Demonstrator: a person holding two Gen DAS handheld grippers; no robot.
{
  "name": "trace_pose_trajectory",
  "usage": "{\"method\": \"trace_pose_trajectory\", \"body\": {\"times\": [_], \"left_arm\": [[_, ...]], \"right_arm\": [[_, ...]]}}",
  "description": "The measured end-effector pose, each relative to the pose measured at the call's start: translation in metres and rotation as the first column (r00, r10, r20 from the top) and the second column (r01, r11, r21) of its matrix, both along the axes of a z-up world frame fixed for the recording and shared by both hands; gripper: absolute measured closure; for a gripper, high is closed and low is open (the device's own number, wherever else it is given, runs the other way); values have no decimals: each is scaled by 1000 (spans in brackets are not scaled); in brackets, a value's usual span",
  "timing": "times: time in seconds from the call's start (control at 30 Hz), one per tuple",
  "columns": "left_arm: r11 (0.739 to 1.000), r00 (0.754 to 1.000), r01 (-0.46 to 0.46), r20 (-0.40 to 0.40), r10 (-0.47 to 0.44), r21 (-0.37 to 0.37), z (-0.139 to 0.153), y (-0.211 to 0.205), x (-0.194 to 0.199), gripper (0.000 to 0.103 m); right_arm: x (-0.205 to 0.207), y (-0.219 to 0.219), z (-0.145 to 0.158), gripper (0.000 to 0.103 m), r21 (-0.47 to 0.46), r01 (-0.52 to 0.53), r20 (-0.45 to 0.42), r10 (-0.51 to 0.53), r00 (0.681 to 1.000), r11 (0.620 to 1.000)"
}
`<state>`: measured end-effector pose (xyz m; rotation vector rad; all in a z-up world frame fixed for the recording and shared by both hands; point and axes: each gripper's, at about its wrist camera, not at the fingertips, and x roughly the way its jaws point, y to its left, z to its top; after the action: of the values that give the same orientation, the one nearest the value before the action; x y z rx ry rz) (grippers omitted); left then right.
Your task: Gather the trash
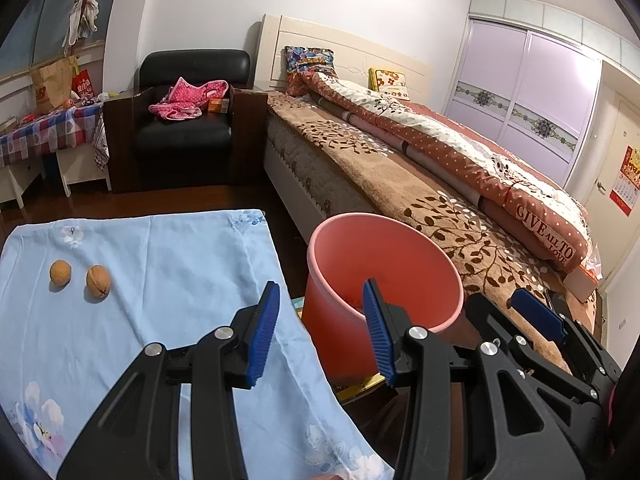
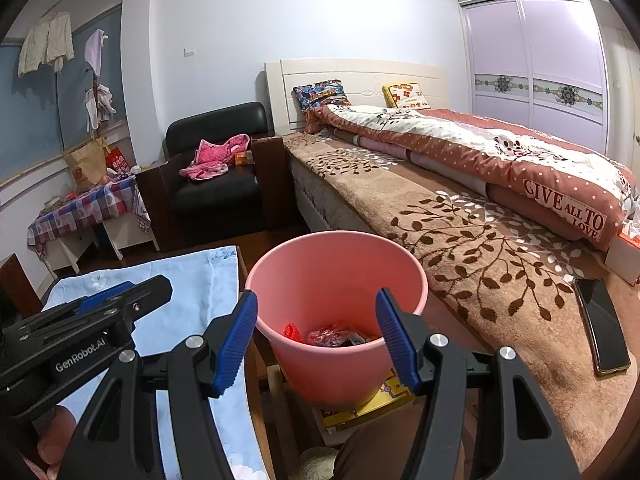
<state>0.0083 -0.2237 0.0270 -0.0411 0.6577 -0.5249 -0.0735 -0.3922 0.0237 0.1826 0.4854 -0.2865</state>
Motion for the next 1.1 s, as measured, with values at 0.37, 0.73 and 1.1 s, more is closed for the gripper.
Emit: {"method": "trace_pose_trajectory", "body": {"times": [0.37,0.73,1.1], "left_arm": [[1000,1000,1,-17,-2,-8,-2,4,4,60],[1000,1000,10,-26,-10,-1,-5,3,6,60],[1000,1000,6,-26,-6,8,-8,2,5,60]], "right_arm": [[1,2,1,42,-2,-2,-5,2,1000,1000],[5,0,0,42,1,-6,-22,6,1000,1000],[8,-1,0,42,0,-7,-28,7,1000,1000]]}}
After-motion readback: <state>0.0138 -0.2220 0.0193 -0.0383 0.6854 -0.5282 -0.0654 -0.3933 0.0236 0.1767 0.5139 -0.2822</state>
